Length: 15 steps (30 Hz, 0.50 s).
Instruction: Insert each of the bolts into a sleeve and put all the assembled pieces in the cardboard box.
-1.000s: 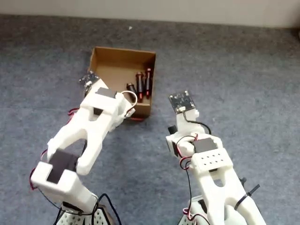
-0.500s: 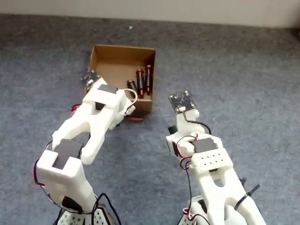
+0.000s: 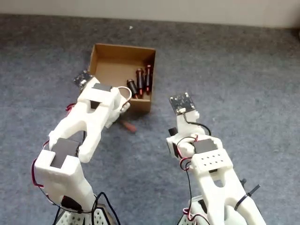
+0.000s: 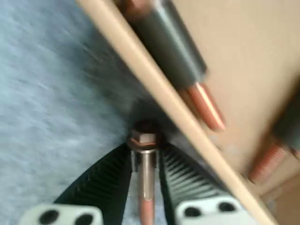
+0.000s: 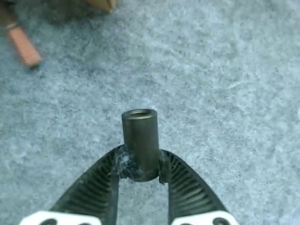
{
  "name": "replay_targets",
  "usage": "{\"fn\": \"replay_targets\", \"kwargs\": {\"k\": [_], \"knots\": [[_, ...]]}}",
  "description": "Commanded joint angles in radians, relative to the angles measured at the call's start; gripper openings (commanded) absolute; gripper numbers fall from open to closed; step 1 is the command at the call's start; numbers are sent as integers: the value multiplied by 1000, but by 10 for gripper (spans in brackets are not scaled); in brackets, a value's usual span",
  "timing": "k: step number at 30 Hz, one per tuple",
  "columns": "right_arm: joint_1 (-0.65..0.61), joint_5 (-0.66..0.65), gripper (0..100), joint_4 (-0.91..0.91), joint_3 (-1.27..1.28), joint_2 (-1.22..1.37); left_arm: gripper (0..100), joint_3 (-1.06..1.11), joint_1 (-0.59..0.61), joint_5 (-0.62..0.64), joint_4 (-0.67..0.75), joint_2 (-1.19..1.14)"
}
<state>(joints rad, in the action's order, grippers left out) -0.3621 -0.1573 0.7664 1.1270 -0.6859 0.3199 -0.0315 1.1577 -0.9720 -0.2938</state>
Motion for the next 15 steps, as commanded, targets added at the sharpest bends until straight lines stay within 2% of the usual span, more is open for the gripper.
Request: {"fn": "replay_targets", "kwargs": {"k": [1,5,10,12,15], "knots": [[10,9,5,-15,-13,-41,25,-36,38,9,-46,12],[10,9,5,-15,-13,-42,6,-39,35,6,-94,30],[2,3,5,24,-19,-56,6,-22,31,3,-170,197],[2,3,5,74,-22,-119,6,16,31,2,-161,291],[-13,2,5,124,-8,-282,5,117,30,-86,-118,452]]}}
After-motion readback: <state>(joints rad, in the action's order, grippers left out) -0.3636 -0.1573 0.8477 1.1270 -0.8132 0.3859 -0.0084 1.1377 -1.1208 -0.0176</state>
